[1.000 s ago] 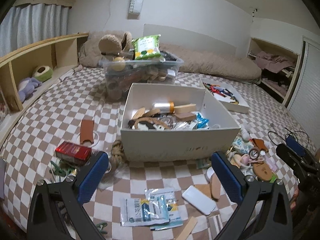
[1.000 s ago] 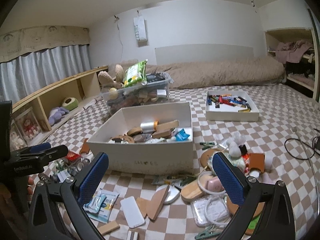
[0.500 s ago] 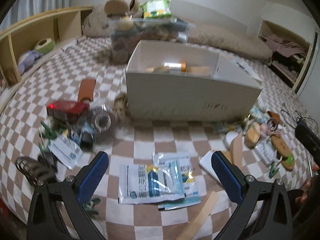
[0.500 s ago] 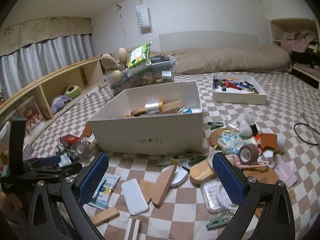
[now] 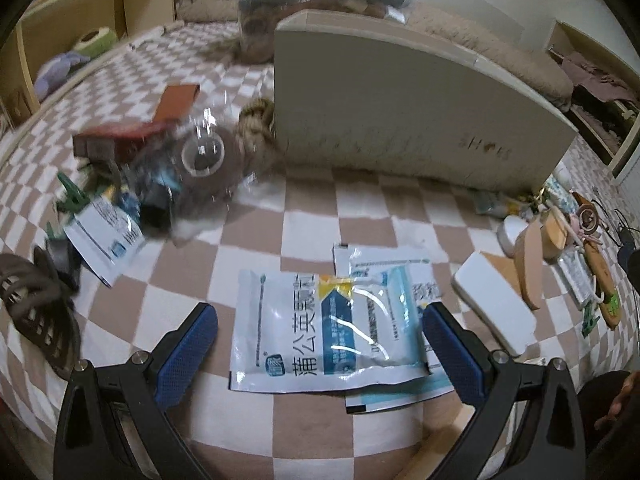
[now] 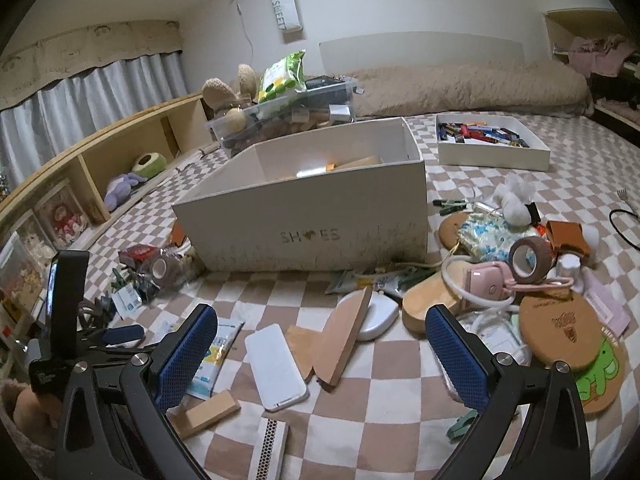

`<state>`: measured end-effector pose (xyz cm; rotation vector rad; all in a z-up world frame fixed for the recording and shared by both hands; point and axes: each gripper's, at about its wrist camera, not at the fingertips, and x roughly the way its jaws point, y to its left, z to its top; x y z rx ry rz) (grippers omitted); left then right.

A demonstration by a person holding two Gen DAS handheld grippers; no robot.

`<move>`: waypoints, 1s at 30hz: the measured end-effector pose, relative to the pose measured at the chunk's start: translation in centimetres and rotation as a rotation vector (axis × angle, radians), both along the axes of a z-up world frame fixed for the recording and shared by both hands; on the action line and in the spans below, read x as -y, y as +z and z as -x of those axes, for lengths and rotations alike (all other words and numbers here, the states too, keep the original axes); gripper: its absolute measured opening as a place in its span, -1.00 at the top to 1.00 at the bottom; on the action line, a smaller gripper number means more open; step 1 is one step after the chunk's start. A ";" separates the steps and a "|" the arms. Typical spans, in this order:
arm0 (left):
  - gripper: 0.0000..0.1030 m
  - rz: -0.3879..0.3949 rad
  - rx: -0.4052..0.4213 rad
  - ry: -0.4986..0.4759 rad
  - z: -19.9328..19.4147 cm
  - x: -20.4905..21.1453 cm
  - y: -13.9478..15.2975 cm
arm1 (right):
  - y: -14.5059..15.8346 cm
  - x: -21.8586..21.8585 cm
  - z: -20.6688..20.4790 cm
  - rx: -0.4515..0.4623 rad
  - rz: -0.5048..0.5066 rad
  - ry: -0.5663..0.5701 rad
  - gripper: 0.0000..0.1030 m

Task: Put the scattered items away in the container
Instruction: 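Move left tool to the blue-white medicine packets while right tool reaches toward striped matchbox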

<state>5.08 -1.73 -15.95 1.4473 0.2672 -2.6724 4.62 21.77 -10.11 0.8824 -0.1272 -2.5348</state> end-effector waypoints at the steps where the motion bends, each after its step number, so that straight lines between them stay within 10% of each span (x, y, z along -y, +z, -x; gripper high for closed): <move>1: -1.00 -0.005 0.007 0.004 0.0 0.1 -0.3 | -0.2 0.0 0.0 -0.001 0.000 -0.001 -1.00; 30: -1.00 0.024 -0.045 0.009 -0.6 -0.4 -1.1 | -4.3 3.6 -4.3 0.146 -0.213 0.148 -1.00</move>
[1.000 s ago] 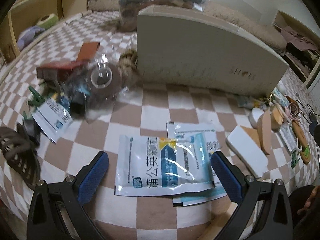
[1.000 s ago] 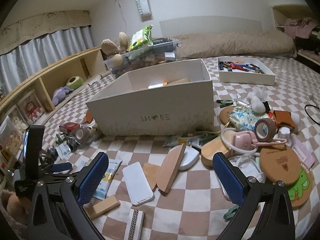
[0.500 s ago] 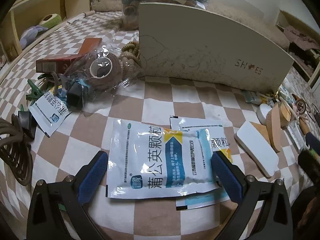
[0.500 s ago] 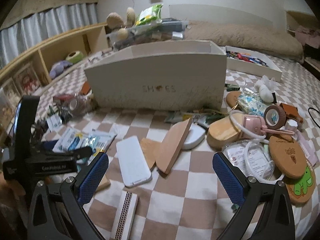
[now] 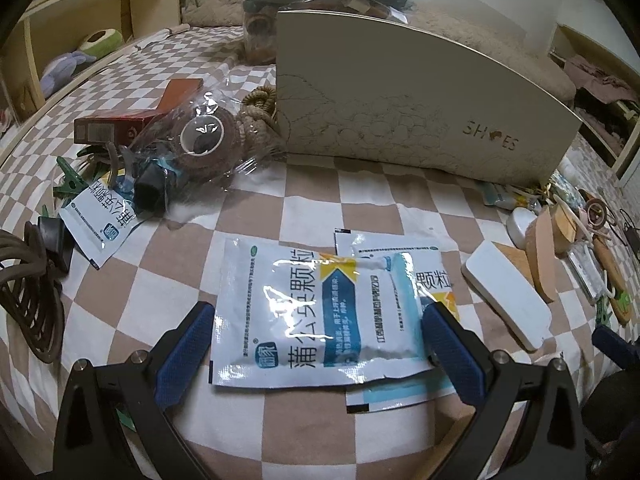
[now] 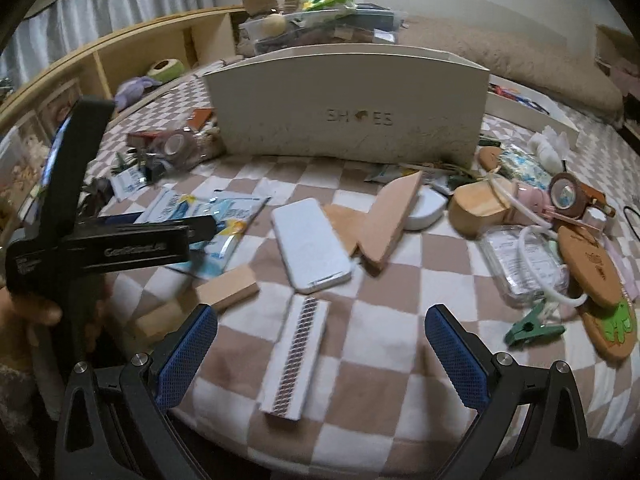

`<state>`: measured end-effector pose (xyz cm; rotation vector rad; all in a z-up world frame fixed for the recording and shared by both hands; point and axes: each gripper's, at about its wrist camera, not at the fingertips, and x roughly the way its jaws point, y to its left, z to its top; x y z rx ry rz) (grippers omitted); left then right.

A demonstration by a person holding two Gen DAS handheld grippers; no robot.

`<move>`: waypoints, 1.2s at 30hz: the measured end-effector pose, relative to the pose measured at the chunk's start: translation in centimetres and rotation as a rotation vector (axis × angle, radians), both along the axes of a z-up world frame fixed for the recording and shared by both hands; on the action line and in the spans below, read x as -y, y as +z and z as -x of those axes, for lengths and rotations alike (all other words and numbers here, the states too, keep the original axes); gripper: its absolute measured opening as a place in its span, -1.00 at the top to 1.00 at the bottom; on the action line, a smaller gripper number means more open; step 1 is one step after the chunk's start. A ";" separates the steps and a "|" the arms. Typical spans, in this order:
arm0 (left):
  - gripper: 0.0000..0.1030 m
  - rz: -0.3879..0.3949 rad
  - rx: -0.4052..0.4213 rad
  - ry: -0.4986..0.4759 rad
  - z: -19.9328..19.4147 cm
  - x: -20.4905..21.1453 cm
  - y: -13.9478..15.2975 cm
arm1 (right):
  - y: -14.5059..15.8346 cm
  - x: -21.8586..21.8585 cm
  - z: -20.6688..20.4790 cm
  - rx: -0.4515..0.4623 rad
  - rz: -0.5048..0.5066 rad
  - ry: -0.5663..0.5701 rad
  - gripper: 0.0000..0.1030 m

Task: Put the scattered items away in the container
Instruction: 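Move left tool to the blue-white medicine packets while right tool reaches toward striped matchbox, then grasp the striped matchbox with right tool while left tool closes on the medicine packets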

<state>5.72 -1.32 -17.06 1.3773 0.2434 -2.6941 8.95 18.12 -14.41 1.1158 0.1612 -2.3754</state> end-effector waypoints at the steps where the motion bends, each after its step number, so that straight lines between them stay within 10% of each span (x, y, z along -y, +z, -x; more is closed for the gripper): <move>1: -0.99 0.001 -0.001 -0.002 0.0 -0.1 0.0 | 0.0 0.0 -0.1 0.007 0.014 0.009 -1.00; 4: -0.96 -0.002 -0.003 -0.004 0.1 -0.1 0.0 | -0.1 0.0 -0.2 0.018 0.019 0.013 -0.95; 19: -1.00 0.013 -0.022 0.014 -0.4 -0.8 -0.1 | -0.9 0.1 0.3 0.068 0.008 0.026 0.55; 36: -1.00 -0.053 -0.026 0.031 0.0 -0.4 0.2 | -0.3 -0.1 0.1 0.066 0.074 0.060 0.61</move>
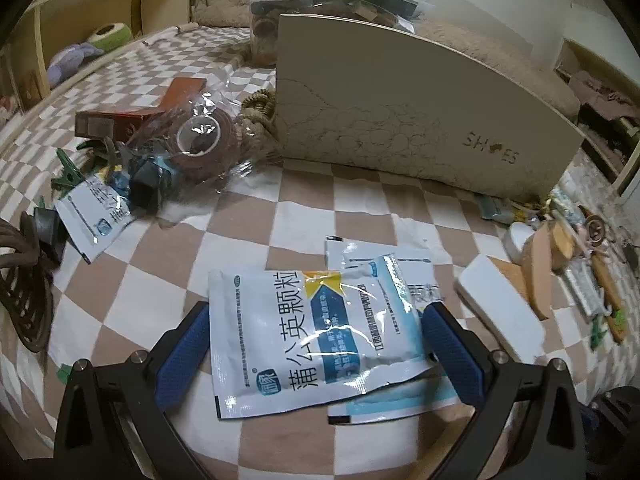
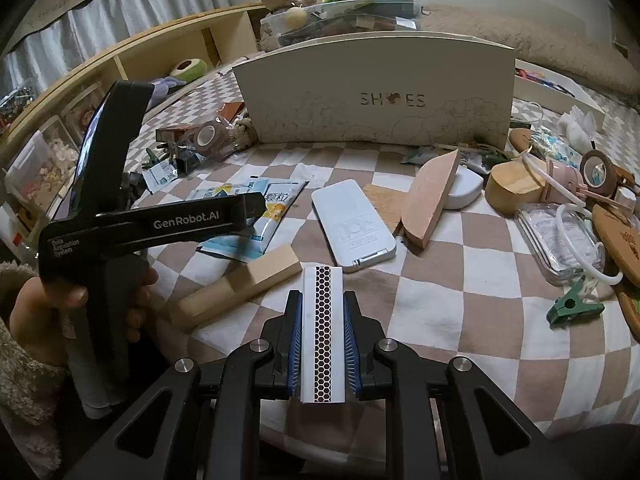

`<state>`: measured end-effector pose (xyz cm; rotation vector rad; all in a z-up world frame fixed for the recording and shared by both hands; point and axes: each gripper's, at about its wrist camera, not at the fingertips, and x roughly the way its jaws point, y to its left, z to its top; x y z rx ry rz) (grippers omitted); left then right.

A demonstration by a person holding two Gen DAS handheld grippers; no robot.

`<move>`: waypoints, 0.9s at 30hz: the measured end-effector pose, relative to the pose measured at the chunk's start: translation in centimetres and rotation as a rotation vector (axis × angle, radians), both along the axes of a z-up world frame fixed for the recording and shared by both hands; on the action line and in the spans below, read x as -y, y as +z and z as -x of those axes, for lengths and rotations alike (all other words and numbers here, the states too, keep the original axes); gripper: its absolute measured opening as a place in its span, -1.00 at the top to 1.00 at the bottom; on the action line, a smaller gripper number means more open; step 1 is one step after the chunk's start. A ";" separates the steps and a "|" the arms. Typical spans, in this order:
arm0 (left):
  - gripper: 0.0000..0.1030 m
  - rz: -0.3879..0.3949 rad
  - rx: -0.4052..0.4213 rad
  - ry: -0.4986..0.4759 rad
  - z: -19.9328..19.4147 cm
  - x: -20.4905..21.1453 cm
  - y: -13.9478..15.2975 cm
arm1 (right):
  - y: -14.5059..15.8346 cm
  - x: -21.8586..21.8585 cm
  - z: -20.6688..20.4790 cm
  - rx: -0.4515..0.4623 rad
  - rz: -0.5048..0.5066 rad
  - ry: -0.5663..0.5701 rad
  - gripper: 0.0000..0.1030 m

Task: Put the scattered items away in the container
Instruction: 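Grasp the striped matchbox with right tool while left tool closes on the medicine packets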

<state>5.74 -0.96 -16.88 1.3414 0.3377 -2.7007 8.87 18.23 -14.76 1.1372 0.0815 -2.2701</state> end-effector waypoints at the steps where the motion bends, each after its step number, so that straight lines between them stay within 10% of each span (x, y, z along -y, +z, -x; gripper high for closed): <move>1: -1.00 -0.022 -0.001 -0.011 -0.1 0.0 0.0 | 0.0 0.0 0.0 0.000 0.000 0.001 0.61; 14: -1.00 -0.188 -0.003 0.001 -0.2 0.8 0.6 | 0.0 -0.2 0.0 0.015 0.014 0.002 0.61; 27: -1.00 0.103 0.060 -0.048 1.0 -3.4 -0.9 | -0.1 0.0 0.0 0.026 0.021 0.003 0.61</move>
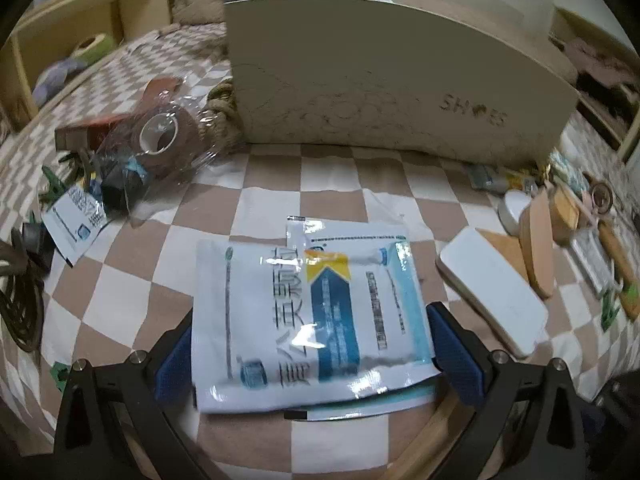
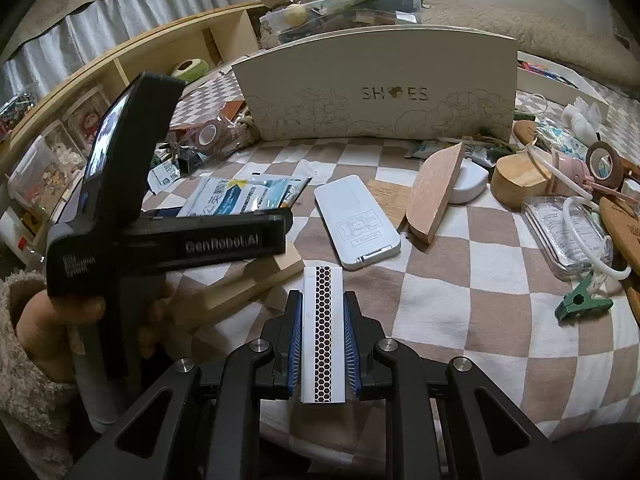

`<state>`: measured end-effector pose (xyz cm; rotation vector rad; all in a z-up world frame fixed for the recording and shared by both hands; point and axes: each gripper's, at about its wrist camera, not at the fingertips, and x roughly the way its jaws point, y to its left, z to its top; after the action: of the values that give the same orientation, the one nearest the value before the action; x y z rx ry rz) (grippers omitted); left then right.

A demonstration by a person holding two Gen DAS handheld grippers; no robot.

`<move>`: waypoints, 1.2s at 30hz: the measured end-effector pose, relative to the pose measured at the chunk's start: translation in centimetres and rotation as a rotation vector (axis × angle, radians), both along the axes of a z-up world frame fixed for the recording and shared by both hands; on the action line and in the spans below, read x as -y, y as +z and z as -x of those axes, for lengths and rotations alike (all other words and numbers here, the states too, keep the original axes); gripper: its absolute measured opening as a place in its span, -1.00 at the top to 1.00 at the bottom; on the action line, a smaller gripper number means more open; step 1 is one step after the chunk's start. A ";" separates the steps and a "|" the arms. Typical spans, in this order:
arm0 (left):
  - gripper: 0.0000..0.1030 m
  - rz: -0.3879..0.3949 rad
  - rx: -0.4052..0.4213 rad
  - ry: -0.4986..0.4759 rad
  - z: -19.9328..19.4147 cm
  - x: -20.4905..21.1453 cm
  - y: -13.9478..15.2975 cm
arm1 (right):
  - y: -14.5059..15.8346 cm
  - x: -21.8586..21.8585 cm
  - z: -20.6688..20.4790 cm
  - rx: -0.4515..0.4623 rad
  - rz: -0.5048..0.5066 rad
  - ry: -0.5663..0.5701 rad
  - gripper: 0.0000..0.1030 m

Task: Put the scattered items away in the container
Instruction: 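Grasp the striped matchbox with right tool while left tool closes on the medicine packets, then lift the matchbox with right tool while left tool lifts the blue-white medicine packets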

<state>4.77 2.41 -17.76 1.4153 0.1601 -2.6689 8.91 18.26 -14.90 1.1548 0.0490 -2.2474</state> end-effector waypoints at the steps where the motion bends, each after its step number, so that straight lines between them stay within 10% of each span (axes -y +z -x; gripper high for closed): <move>1: -1.00 0.002 -0.004 -0.005 -0.1 0.0 0.0 | 0.0 0.0 0.0 0.000 0.001 -0.001 0.61; 10: -0.77 -0.014 -0.030 -0.025 -1.2 1.0 0.6 | 0.0 -0.2 0.0 0.003 0.010 -0.004 0.61; 27: -0.97 -0.194 -0.050 -0.004 -1.3 2.3 1.2 | 0.0 0.1 -0.4 0.011 0.002 0.004 0.61; 36: -0.62 -0.236 -0.063 0.023 -1.7 3.6 1.7 | -0.2 0.3 -0.4 0.015 -0.001 0.004 0.61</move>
<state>6.48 -1.15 -16.06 1.3789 0.5093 -2.7514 9.33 18.00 -15.05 1.1714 0.0470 -2.2349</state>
